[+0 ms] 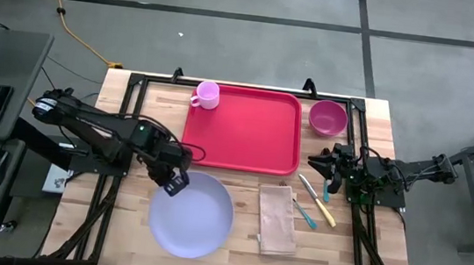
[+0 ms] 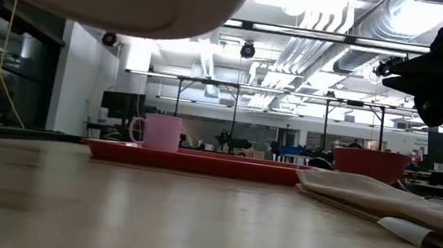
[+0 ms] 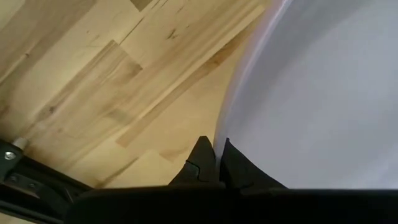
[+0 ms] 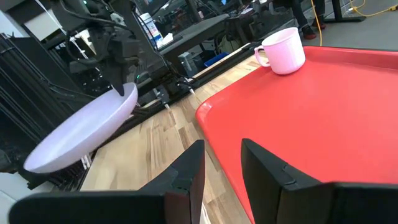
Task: Set up tray
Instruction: Put the light blue plate on the tray
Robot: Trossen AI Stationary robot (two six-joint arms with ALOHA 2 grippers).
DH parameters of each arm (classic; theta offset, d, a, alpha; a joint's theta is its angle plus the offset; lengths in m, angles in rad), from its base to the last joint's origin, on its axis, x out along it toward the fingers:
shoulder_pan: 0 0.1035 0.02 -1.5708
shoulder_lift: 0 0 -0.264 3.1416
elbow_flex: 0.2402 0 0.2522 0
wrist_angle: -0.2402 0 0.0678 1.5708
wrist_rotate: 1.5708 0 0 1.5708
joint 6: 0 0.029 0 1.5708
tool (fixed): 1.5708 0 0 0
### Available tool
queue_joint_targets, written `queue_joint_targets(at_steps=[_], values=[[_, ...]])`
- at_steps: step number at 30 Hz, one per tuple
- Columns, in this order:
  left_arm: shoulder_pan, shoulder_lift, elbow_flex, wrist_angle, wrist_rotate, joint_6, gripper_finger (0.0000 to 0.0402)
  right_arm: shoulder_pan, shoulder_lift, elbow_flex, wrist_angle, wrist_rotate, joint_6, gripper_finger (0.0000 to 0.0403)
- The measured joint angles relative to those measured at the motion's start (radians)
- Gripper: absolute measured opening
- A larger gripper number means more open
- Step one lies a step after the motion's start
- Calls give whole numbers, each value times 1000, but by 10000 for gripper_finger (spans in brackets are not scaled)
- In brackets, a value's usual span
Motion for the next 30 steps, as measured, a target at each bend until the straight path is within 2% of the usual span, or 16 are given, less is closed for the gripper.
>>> queue_joint_targets(at_steps=[17,30], values=[[0,0,4,-5,-3,-112,12,0,0,0,0,-3,0,83],[0,0,4,78,-100,-283,12,0,0,0,0,-3,0,83]])
